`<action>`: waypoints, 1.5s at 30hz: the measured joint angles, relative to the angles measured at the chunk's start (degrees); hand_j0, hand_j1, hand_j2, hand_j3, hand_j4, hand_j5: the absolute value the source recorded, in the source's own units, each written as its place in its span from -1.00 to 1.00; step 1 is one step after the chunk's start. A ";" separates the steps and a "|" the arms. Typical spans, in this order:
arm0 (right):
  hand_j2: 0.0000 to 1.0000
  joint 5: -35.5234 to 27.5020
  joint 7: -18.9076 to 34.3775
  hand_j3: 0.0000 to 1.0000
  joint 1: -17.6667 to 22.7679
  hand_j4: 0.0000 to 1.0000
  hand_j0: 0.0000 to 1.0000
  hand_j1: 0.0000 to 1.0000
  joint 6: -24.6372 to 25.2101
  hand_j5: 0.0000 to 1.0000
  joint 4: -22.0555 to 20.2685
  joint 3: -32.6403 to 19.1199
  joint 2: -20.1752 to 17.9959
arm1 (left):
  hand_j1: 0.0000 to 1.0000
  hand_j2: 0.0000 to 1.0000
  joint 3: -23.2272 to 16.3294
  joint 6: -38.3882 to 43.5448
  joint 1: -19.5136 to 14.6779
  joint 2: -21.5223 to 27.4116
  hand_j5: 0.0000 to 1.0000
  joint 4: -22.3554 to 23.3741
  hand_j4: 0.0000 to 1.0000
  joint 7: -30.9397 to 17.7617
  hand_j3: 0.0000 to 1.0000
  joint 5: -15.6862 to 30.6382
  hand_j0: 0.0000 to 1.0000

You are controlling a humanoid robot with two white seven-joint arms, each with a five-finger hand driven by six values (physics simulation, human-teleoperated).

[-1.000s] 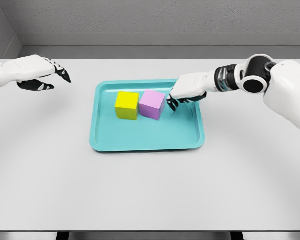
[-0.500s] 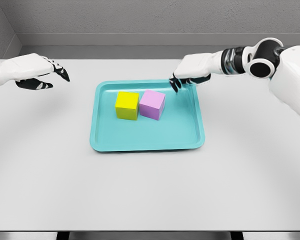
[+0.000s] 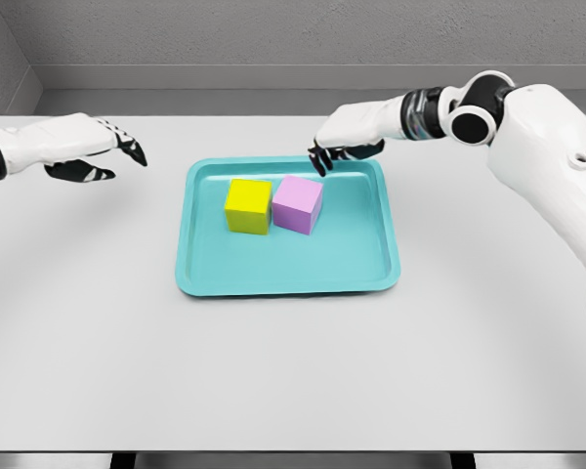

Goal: Push two cubes

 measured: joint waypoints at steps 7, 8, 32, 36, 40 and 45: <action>-0.17 0.02 0.00 -0.17 -0.09 -0.17 -0.17 -0.17 0.01 -0.17 0.13 0.15 1.12 | 0.27 0.27 -0.04 0.00 -0.09 -1.19 0.27 0.34 0.27 0.00 0.27 -0.17 0.27; -0.17 0.16 0.00 -0.17 -0.26 -0.17 -0.17 -0.17 0.02 -0.17 0.34 0.14 1.13 | 0.27 0.27 -0.03 0.00 -0.18 -1.43 0.27 0.34 0.27 0.00 0.27 -0.19 0.27; -0.28 3.02 0.00 -0.28 -2.55 -0.28 -0.28 -0.28 0.00 -0.28 12.49 -0.89 7.02 | 0.27 0.27 -0.49 0.00 -0.44 -7.80 0.27 3.64 0.27 0.00 0.27 -2.49 0.27; -0.29 3.20 0.00 -0.29 -2.20 -0.29 -0.29 -0.29 0.00 -0.29 12.45 -0.78 7.26 | 0.27 0.27 -0.36 0.00 -0.44 -7.89 0.27 3.68 0.27 0.00 0.27 -2.58 0.27; -0.30 3.28 0.00 -0.30 -2.02 -0.30 -0.30 -0.30 0.00 -0.30 12.28 -0.66 7.79 | 0.27 0.27 -0.21 0.00 -0.53 -7.87 0.27 3.72 0.27 0.00 0.27 -2.60 0.27; -0.29 3.26 -0.02 -0.29 -1.67 -0.29 -0.29 -0.29 0.05 -0.29 11.88 -0.55 8.96 | 0.27 0.27 -0.03 0.00 -0.53 -7.74 0.27 3.70 0.27 0.00 0.27 -2.61 0.27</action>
